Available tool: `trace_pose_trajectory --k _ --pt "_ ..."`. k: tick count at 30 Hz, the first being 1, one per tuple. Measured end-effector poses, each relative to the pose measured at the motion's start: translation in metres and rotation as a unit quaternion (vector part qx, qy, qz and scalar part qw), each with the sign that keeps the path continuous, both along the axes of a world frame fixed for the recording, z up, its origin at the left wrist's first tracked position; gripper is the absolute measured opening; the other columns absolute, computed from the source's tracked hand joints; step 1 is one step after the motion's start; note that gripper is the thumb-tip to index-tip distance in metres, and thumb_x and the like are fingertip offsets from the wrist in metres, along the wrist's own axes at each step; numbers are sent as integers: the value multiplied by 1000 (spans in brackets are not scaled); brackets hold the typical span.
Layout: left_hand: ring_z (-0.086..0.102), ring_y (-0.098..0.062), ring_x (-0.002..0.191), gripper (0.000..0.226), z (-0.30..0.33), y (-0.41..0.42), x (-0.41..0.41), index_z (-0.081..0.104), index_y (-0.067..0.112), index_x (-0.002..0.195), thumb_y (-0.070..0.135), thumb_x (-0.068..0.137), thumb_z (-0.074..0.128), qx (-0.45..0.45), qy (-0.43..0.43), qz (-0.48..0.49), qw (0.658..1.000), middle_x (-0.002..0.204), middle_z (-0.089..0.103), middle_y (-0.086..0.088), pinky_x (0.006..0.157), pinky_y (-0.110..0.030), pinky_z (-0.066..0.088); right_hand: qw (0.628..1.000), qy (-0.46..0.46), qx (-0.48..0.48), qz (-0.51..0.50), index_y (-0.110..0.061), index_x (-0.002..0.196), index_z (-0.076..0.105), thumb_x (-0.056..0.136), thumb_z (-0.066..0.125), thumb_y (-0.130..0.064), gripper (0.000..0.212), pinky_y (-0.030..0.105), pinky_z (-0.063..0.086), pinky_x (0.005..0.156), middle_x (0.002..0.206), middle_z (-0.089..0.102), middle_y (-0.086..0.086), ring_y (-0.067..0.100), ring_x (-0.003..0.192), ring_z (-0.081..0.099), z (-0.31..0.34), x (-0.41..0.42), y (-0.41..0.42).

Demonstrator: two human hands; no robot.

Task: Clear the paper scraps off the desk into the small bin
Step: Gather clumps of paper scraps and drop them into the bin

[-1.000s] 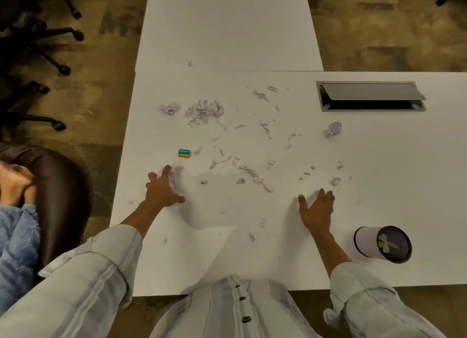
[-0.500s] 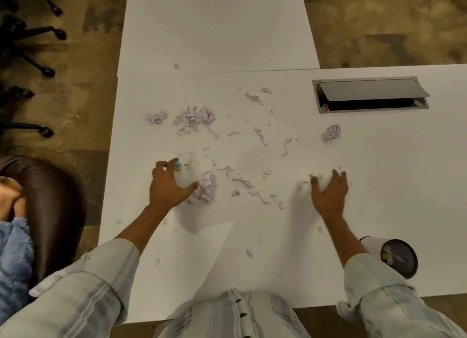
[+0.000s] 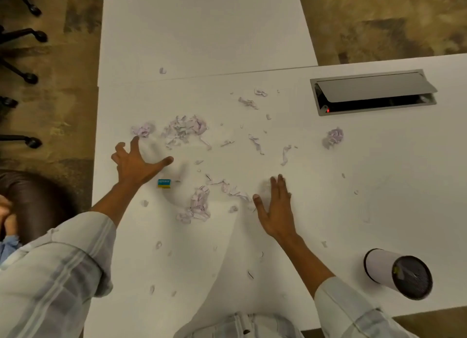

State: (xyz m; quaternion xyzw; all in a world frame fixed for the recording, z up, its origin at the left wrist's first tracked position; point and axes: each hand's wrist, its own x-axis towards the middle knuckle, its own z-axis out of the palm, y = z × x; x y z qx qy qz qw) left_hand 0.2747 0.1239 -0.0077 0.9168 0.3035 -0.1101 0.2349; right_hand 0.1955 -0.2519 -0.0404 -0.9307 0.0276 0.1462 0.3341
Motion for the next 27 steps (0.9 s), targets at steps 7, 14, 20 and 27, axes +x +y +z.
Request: trace_pose_trajectory --k 7,14,20,27 --pt "4 -47 145 133 -4 22 65 9 30 149 87 42 61 -22 44 54 997 157 2 -25 114 -61 15 981 -54 -37 -185 -13 152 18 95 45 -53 75 39 18 119 163 10 8 25 149 12 22 125 -95" --pt "7 -50 142 125 -17 -12 108 7 35 149 87 50 62 -52 56 25 997 155 3 -26 113 -61 22 988 21 -87 -128 -9 151 22 93 43 -60 80 43 16 120 161 15 14 30 149 14 6 189 -127" --pt "14 -49 140 117 -30 -48 114 17 34 147 94 51 43 -4 11 -136 991 151 14 -29 113 -57 20 997 -34 -64 -29 -11 147 32 94 41 -59 72 43 26 117 157 25 13 29 146 22 -4 152 -60" --pt "23 -48 136 61 -31 -75 104 38 28 143 47 88 56 50 1 -334 941 153 20 -26 106 -61 33 993 -50 -58 87 -8 147 33 95 44 -53 70 52 26 116 157 26 15 31 145 24 -1 101 9"
